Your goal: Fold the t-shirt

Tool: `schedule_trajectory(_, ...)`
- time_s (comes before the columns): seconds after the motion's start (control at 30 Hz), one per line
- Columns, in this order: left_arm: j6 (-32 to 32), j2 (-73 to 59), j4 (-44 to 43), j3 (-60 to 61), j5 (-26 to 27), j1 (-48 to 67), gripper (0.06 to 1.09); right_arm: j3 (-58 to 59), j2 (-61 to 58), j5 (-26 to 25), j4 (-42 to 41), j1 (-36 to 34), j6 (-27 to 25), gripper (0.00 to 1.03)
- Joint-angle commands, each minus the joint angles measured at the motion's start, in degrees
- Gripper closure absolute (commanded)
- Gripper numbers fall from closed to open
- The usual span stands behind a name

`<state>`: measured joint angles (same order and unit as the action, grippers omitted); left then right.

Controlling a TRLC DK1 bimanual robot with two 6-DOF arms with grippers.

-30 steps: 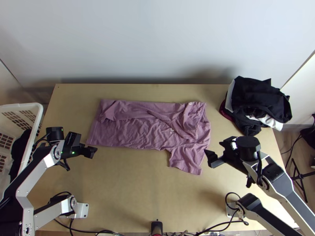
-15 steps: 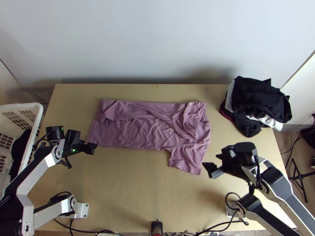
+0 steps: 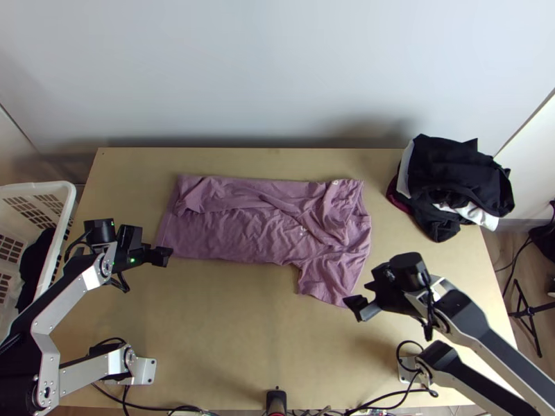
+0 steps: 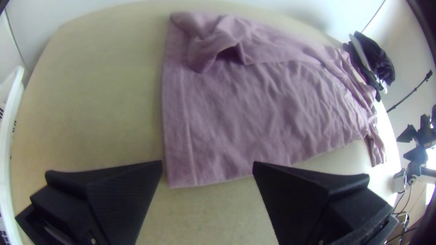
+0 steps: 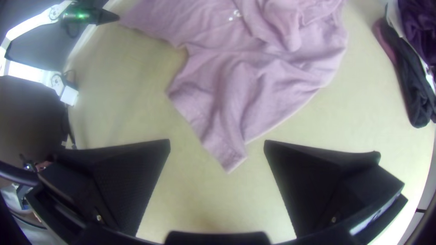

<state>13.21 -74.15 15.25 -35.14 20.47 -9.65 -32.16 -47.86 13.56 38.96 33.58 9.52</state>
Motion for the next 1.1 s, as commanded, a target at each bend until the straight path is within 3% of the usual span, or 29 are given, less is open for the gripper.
schedule_trajectory(0.0, -1.08, 0.06, -0.48, -0.72, 0.01, 0.25, 0.12, 0.87, -8.75, 0.24, -2.4, 0.43, 2.87, 0.07)
schedule_trajectory(0.2, -1.52, 0.94, -0.39, -0.81, 0.01, 0.51, 0.12, 2.72, -13.23, 0.24, -4.95, 1.92, 6.83, 0.07)
schedule_trajectory(0.47, -1.61, -0.12, -1.62, -0.81, 0.01, 0.68, 0.12, 5.71, -13.4, -0.11, -8.9, 1.49, 7.18, 0.07)
schedule_trajectory(0.53, -2.31, -0.56, -2.85, -0.81, 0.01, 1.04, 0.12, 5.88, -13.4, -0.11, -9.52, 1.49, 7.36, 0.12)
schedule_trajectory(1.07, -4.07, -1.7, -2.41, -0.72, -0.34, 2.71, 0.12, 5.53, -13.4, 0.06, -8.99, 1.84, 7.27, 0.12)
